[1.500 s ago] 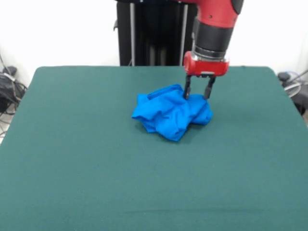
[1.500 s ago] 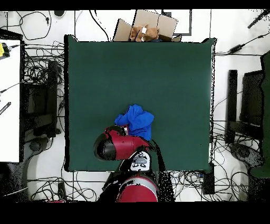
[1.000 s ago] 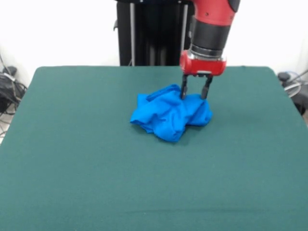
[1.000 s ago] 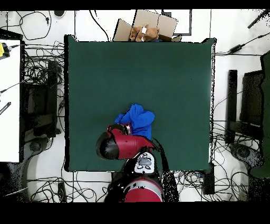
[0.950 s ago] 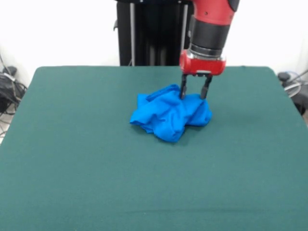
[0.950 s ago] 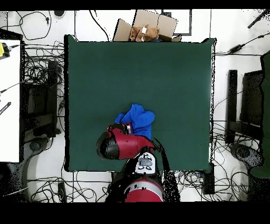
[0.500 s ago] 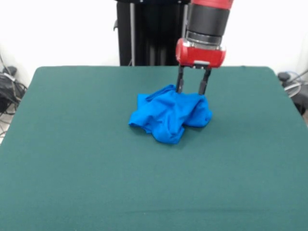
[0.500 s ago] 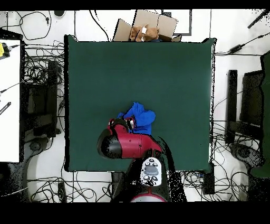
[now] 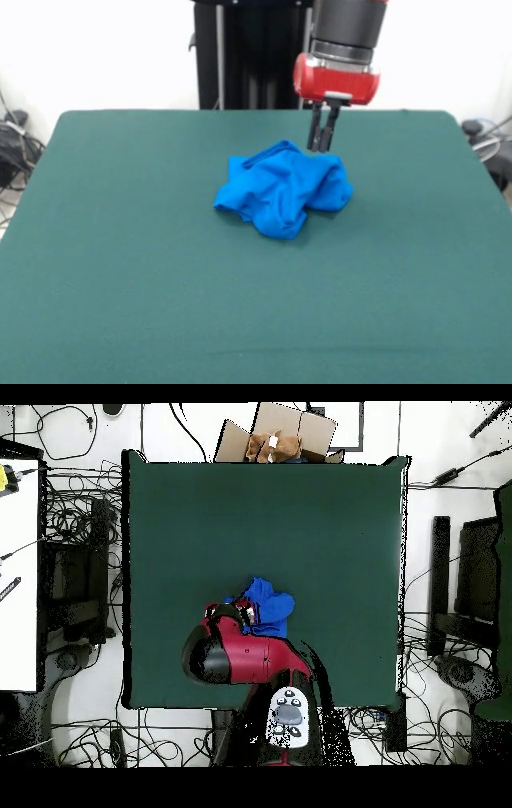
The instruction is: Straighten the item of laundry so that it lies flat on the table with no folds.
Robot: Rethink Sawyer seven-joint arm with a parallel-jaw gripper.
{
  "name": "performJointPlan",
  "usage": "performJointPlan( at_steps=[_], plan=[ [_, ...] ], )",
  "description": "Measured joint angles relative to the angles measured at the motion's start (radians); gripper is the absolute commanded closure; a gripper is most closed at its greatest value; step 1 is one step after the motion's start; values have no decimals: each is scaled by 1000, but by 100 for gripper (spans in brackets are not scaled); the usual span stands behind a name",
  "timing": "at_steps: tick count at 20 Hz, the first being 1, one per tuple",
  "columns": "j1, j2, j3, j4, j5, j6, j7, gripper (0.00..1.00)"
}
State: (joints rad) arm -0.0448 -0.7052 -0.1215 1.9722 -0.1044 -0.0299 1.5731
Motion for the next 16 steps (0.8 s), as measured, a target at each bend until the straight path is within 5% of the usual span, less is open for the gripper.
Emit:
performJointPlan(
  at_steps=[16],
  plan=[
    [20,28,-9,-30,39,0,0,100]
  ],
)
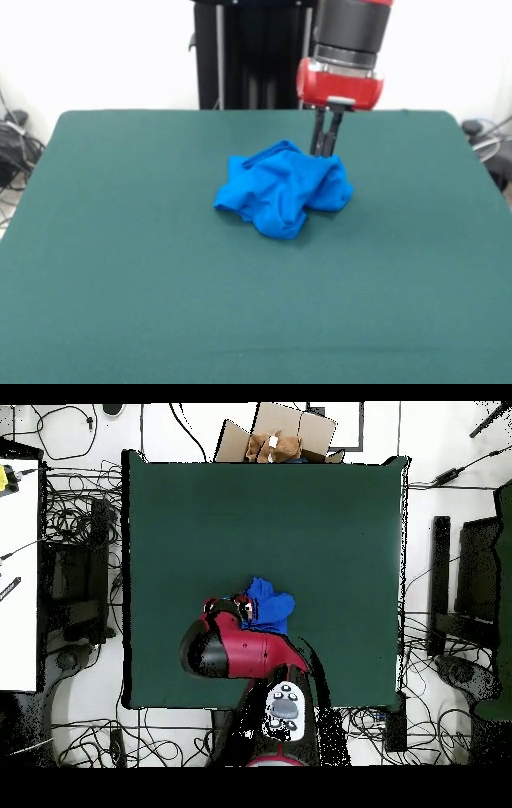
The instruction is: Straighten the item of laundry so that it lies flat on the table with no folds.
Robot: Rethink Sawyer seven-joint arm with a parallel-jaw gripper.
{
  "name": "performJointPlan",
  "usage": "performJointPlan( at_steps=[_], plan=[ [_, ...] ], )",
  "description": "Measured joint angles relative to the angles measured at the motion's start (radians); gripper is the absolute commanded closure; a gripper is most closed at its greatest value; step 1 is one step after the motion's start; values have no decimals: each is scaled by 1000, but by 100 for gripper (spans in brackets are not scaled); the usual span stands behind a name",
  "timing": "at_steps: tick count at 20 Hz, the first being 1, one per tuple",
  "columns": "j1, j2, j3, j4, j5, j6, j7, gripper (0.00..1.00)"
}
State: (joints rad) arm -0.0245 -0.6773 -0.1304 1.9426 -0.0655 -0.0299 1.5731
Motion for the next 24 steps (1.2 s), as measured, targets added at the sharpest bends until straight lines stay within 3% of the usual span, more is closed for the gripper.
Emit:
performJointPlan(
  at_steps=[10,17,24],
  plan=[
    [28,117,-3,-88,20,0,0,100],
    [-77,194,30,-107,11,0,0,100],
    [-192,202,91,-106,-44,0,0,100]
  ],
)
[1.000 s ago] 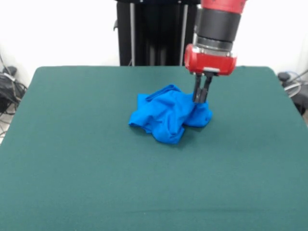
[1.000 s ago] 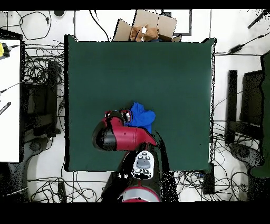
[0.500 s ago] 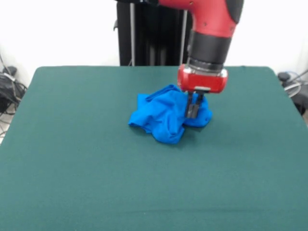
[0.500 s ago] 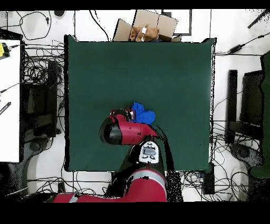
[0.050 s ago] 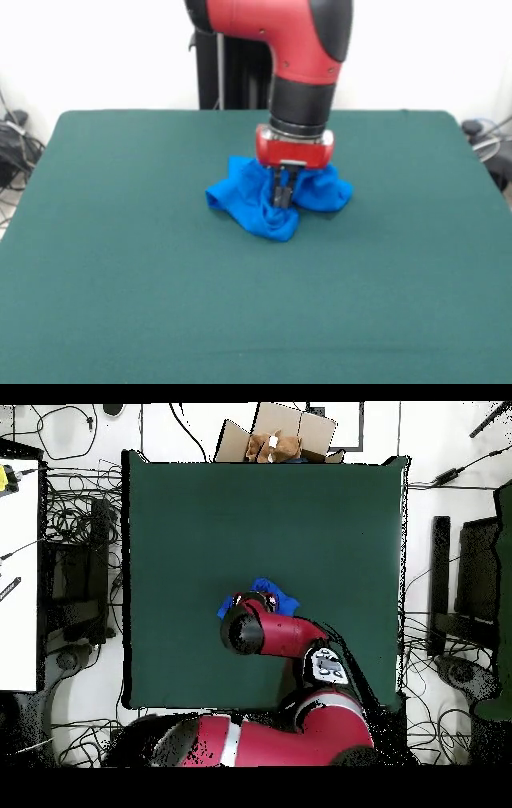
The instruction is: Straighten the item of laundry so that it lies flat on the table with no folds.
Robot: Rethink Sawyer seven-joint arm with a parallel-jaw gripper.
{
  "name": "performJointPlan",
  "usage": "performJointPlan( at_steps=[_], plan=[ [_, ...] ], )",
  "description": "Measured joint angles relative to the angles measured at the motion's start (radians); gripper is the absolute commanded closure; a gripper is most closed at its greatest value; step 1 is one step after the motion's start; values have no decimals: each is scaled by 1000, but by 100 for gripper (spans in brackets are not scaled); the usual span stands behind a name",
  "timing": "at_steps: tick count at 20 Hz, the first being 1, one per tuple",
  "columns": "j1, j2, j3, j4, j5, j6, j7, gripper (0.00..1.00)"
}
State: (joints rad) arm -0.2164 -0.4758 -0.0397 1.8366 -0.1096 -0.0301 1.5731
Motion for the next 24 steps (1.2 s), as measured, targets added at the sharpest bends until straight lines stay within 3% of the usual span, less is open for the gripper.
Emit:
performJointPlan(
  at_steps=[5,16,24],
  plan=[
    [-41,1,20,0,-36,0,0,100],
    [-46,1,35,-1,-83,0,0,100],
    [-50,71,39,-88,-109,10,0,100]
  ],
)
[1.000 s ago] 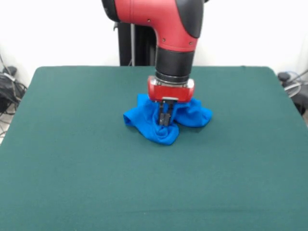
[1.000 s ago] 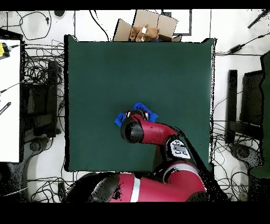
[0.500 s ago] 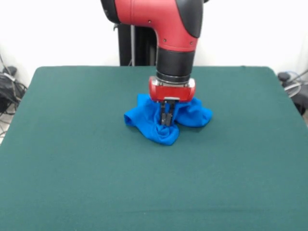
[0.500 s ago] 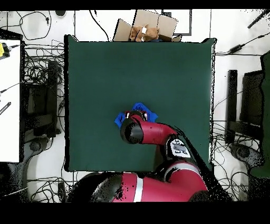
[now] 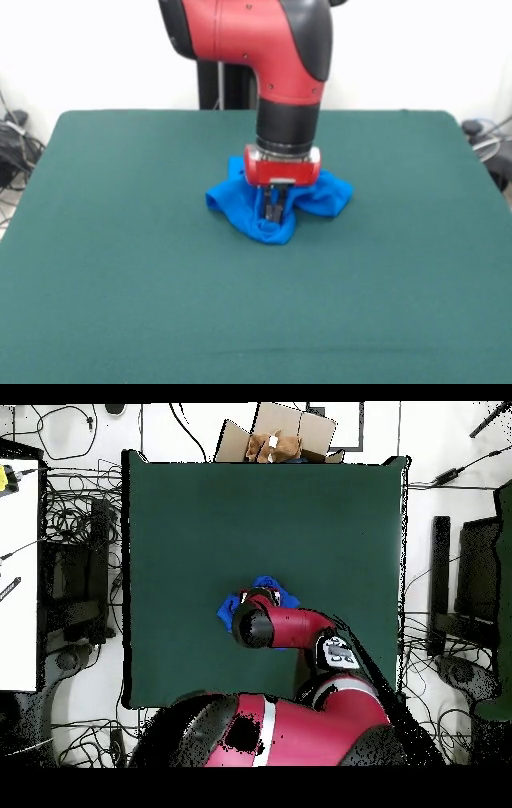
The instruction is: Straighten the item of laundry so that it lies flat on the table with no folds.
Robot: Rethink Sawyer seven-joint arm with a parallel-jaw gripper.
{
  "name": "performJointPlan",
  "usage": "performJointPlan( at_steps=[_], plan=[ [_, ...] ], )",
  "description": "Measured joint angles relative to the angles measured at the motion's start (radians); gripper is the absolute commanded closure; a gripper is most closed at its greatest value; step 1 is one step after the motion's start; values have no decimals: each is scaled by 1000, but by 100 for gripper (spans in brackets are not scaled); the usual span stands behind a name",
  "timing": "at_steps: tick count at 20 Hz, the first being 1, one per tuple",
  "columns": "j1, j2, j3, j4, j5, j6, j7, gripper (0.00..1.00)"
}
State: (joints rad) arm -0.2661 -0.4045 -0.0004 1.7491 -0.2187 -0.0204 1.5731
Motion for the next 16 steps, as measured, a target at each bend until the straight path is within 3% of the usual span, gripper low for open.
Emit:
performJointPlan(
  at_steps=[3,16],
  plan=[
    [3,3,0,-25,0,39,0,100],
    [9,35,35,-233,-1,485,0,100]
  ],
)
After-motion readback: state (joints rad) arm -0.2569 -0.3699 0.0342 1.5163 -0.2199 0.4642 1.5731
